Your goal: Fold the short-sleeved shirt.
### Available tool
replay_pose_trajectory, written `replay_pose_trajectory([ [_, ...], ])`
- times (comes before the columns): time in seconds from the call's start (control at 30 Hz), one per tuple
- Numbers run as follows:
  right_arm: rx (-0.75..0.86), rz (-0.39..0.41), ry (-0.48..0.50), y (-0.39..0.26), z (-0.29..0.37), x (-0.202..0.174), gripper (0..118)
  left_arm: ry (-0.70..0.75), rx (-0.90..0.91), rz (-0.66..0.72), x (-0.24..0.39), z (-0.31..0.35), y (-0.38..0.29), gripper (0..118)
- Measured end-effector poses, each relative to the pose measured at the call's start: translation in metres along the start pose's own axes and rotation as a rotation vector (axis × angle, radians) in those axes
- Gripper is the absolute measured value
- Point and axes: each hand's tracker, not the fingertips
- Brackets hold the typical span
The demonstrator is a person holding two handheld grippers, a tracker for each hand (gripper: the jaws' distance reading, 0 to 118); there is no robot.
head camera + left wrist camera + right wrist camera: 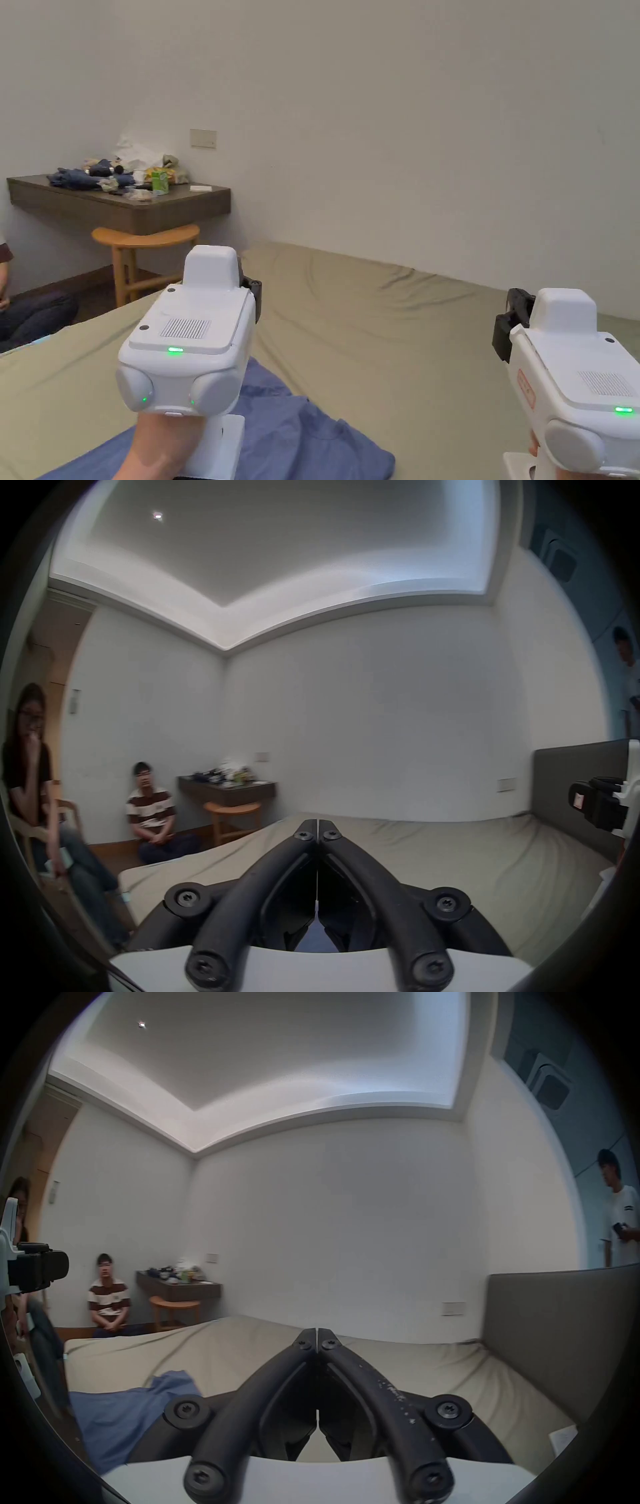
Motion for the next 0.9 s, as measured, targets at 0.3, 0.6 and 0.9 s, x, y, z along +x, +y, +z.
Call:
replay_pose_trajectory([
  [0.3, -0.047, 0.007, 0.070, -0.030, -0.034, -0.036, 0, 0.015, -0.250, -0.005, -0.041, -0.032, -0.059, 0],
  [0.6, -0.204, 0.047, 0.020, -0.085, -0.054, -0.018, 0, -0.051, -0.798, -0.029, -0.020, -0.110, -0.207, 110],
  [0.9, -0.338, 0.064, -0.013, -0.134, -0.079, -0.015, 0, 0.104, -1.017, -0.022, -0.032, -0.175, -0.322, 111],
])
